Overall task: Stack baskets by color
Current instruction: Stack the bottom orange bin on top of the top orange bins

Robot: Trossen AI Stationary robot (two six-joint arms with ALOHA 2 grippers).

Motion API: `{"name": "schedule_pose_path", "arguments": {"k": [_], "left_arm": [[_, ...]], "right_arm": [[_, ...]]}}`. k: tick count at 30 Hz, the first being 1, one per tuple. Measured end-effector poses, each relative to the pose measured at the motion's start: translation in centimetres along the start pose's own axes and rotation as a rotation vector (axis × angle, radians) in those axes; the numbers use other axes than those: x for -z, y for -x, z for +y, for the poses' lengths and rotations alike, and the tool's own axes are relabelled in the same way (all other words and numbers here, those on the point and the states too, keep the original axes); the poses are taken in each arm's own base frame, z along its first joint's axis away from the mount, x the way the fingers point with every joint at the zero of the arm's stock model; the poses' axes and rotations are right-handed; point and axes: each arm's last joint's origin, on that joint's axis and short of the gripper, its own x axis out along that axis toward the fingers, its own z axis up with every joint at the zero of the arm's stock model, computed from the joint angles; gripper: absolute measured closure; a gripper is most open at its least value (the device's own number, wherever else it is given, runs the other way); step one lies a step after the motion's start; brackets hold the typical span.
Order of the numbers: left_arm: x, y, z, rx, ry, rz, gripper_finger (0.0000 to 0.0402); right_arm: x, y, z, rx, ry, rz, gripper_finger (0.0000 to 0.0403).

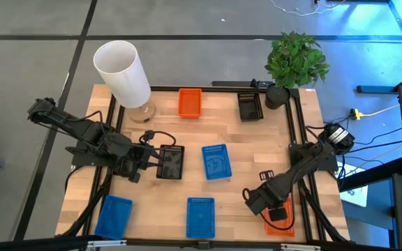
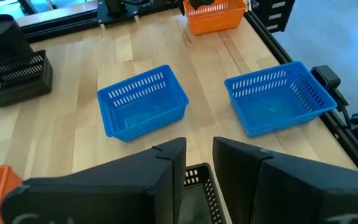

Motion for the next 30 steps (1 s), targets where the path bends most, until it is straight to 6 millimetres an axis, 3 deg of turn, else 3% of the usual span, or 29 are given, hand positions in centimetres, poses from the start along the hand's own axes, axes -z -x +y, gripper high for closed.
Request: {"name": "schedule_pose_path", "arguments": {"k": [5,14,18,23,30], "left_arm": [[0.0,0.0,0.1,-0.018,0.004,-0.001,0.0329],[0.0,0.0,0.0,-0.019,0.004,0.000,0.0329],[0.0,0.0,0.1,-0.039,-0.001,0.000,0.0329],[0.2,0.0,0.1,-0.052,-0.009,0.016,0.0329],[0.1,0.0,0.3,-0.102,-0.009,0.013,0.0329]], "right_arm": [[-0.3,-1.3,-0.1,-0.024,0.020,-0.043,0.0249],[-0.5,-5.5,-1.1,-0.075,0.014,-0.133,0.0252],[-0.2,-6.0,-1.4,-0.076,-0.019,-0.126,0.0291],[-0.6,-5.9,-2.3,-0.093,-0.080,-0.118,0.0387],[-1.7,-4.9,-3.8,-0.089,-0.277,-0.138,0.0399]]}}
